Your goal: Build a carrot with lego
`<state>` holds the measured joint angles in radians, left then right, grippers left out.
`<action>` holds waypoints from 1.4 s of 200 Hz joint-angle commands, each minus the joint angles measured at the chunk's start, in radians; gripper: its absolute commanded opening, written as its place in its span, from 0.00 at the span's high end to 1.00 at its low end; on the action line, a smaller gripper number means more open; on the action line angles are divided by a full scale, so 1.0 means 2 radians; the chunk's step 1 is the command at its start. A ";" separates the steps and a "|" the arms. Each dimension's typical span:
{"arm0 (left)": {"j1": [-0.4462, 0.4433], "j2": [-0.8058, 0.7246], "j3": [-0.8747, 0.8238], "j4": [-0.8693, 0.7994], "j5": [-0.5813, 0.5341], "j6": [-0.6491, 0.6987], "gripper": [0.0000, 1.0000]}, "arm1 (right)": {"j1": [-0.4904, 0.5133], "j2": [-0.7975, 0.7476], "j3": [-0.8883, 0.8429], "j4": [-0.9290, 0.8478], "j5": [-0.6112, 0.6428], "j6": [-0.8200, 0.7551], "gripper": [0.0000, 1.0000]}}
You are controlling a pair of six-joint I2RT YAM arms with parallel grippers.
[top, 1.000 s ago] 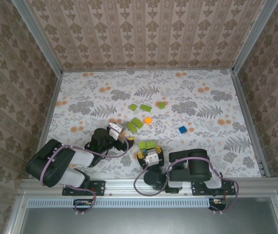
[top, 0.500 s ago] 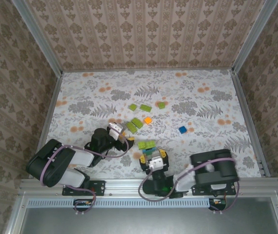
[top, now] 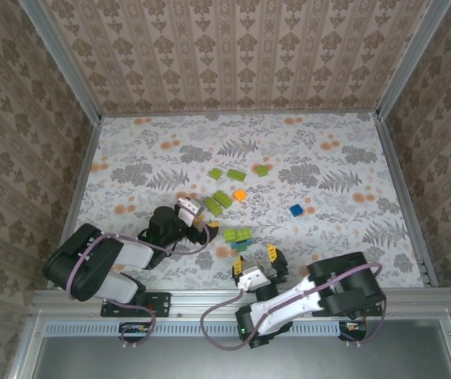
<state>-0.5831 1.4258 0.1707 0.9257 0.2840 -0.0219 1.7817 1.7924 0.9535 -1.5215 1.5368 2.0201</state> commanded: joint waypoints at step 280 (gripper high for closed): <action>-0.004 -0.005 0.011 -0.015 0.002 0.006 0.00 | -0.213 -0.156 0.436 0.022 0.028 -0.569 0.08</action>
<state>-0.5892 1.4311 0.1867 0.9062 0.2832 -0.0074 1.3636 1.5131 1.8637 -1.5715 1.5414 1.0142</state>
